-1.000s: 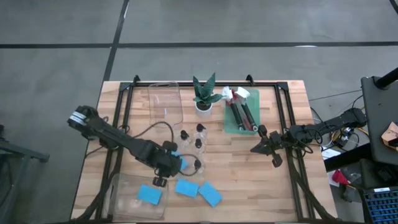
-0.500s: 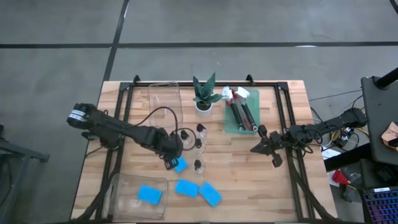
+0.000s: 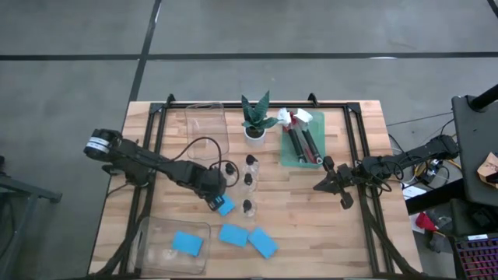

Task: Pick & Place Kitchen Sink Supplies
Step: Put the blue sponge into the bottom transparent bin

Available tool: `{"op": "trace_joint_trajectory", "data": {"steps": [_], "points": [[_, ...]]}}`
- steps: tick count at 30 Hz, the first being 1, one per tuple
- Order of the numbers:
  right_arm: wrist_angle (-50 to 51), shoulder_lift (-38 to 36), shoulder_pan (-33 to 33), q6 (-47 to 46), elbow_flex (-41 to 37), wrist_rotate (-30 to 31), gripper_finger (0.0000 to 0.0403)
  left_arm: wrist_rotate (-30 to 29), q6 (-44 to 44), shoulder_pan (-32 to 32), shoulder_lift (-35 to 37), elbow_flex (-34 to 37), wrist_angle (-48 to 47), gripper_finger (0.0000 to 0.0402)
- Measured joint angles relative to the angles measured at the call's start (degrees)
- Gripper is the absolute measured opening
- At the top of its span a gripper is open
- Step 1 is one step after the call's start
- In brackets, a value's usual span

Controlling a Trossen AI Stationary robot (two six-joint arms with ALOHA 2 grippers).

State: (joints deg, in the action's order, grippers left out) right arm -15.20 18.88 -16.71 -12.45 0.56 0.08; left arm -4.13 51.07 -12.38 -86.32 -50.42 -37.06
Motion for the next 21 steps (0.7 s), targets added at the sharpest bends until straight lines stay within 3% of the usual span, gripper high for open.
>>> {"op": "trace_joint_trajectory", "data": {"steps": [15,18,21], "points": [[0.0,0.0,0.0,0.0,0.0,0.0,0.0008,3.7,-0.3,1.2,0.0,6.9,9.2,0.0143],[0.0,0.0,0.0,0.0,0.0,0.0,0.0008,3.9,-0.4,1.2,0.0,7.5,10.7,0.0111],[0.0,0.0,0.0,0.0,0.0,0.0,0.0008,4.0,-0.7,1.2,0.0,7.6,11.4,0.0051]]}}
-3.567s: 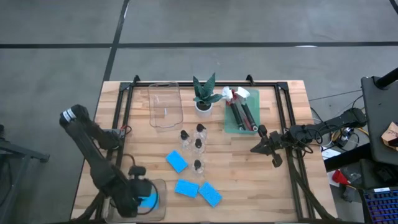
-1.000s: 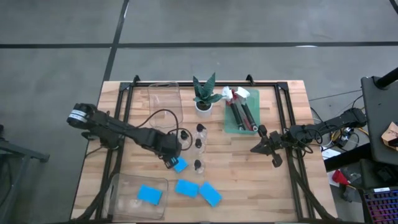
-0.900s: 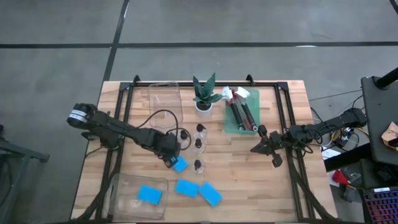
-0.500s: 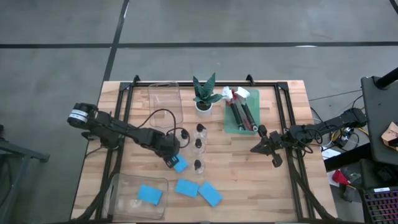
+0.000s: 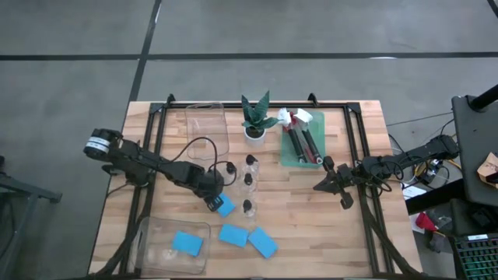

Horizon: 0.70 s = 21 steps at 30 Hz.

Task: Pick & Place Kitchen Sink Supplies
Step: Put the blue sponge into the bottom transparent bin

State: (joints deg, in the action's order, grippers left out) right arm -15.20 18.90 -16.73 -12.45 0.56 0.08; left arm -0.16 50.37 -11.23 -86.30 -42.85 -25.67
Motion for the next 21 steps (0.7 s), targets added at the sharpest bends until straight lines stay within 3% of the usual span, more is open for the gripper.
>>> {"op": "trace_joint_trajectory", "data": {"steps": [2,9,21], "points": [[0.0,0.0,0.0,0.0,0.0,0.0,0.0008,-0.3,-0.4,0.0,0.0,-0.2,0.1,0.0016],[0.0,0.0,0.0,0.0,0.0,0.0,0.0008,1.7,-1.0,-0.1,3.8,-1.0,-1.1,0.0002],[0.0,0.0,0.0,0.0,0.0,0.0,0.0008,1.8,2.8,-2.2,24.5,-3.4,-15.6,0.0000]]}}
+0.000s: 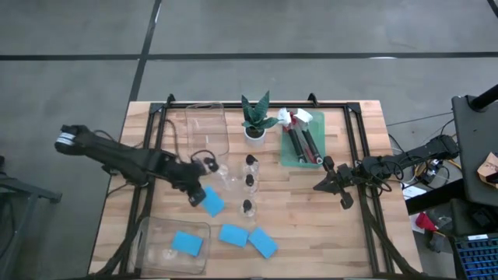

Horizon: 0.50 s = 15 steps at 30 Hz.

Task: Pick & Place Kitchen Sink Supplies
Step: Put the blue sponge into the bottom transparent bin

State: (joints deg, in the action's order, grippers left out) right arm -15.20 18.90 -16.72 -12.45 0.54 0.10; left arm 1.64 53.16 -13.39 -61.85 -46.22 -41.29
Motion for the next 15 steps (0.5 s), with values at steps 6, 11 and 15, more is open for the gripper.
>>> {"op": "trace_joint_trajectory", "data": {"steps": [6,11,15], "points": [[0.0,0.0,0.0,0.0,0.0,0.0,0.0008,0.0,1.1,-0.5,5.7,1.0,-2.6,0.0000],[0.0,0.0,0.0,0.0,0.0,0.0,0.0008,-1.8,0.6,-0.5,3.4,2.2,-1.7,0.0000],[0.0,0.0,0.0,0.0,0.0,0.0,0.0008,-2.5,-0.4,-0.5,0.2,4.1,3.3,0.0000]]}}
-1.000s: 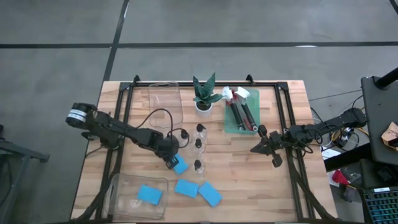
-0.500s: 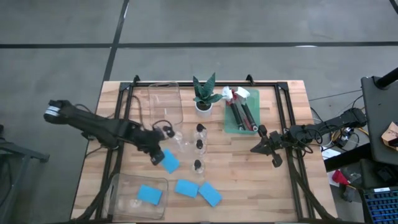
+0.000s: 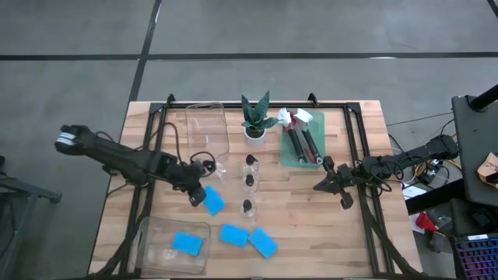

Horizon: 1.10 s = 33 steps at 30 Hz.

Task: Pick & Place Kitchen Sink Supplies
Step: Put the blue sponge into the bottom transparent bin

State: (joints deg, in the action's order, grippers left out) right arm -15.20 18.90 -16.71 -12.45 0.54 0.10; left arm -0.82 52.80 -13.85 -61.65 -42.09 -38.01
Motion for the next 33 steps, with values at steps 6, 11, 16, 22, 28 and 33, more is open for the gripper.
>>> {"op": "trace_joint_trajectory", "data": {"steps": [6,11,16,22,28,33], "points": [[0.0,0.0,0.0,0.0,0.0,0.0,0.0008,-0.9,-0.4,0.6,-5.4,2.1,4.1,0.0000],[0.0,0.0,0.0,0.0,0.0,0.0,0.0008,-1.7,-0.8,0.7,-11.0,2.1,6.0,0.0000],[0.0,0.0,0.0,0.0,0.0,0.0,0.0008,-1.2,-1.7,0.7,-16.4,2.1,8.5,0.0000],[0.0,0.0,0.0,0.0,0.0,0.0,0.0008,-1.0,-2.7,0.8,-19.9,2.1,9.5,0.0000],[0.0,0.0,0.0,0.0,0.0,0.0,0.0008,-1.0,-3.4,3.2,-19.2,2.1,10.5,0.0000],[0.0,0.0,0.0,0.0,0.0,0.0,0.0008,1.2,-4.9,6.5,-18.8,2.1,10.5,0.0000]]}}
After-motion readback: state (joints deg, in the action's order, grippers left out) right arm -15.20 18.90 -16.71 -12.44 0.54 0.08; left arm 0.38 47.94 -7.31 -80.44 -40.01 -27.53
